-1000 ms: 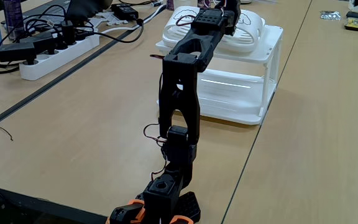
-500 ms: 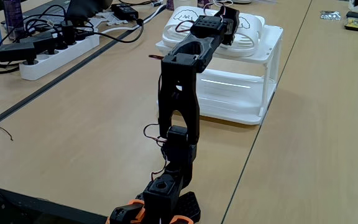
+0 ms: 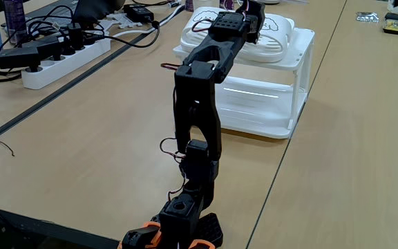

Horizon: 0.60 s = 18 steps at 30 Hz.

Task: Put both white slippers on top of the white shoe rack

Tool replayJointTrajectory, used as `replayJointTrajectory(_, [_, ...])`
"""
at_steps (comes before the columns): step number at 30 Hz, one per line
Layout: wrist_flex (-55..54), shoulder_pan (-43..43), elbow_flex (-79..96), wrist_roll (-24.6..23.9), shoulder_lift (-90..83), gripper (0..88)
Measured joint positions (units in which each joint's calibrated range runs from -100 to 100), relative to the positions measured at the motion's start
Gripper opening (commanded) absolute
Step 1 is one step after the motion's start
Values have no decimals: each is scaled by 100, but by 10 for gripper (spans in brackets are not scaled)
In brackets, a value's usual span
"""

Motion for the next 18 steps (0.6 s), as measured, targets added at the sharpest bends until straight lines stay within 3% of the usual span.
replayJointTrajectory(6, [0, 195, 647, 0, -553, 182])
replayJointTrajectory(11, [0, 202, 1186, 0, -1138, 0])
replayJointTrajectory(18, [0, 202, 2066, 0, -2037, 8])
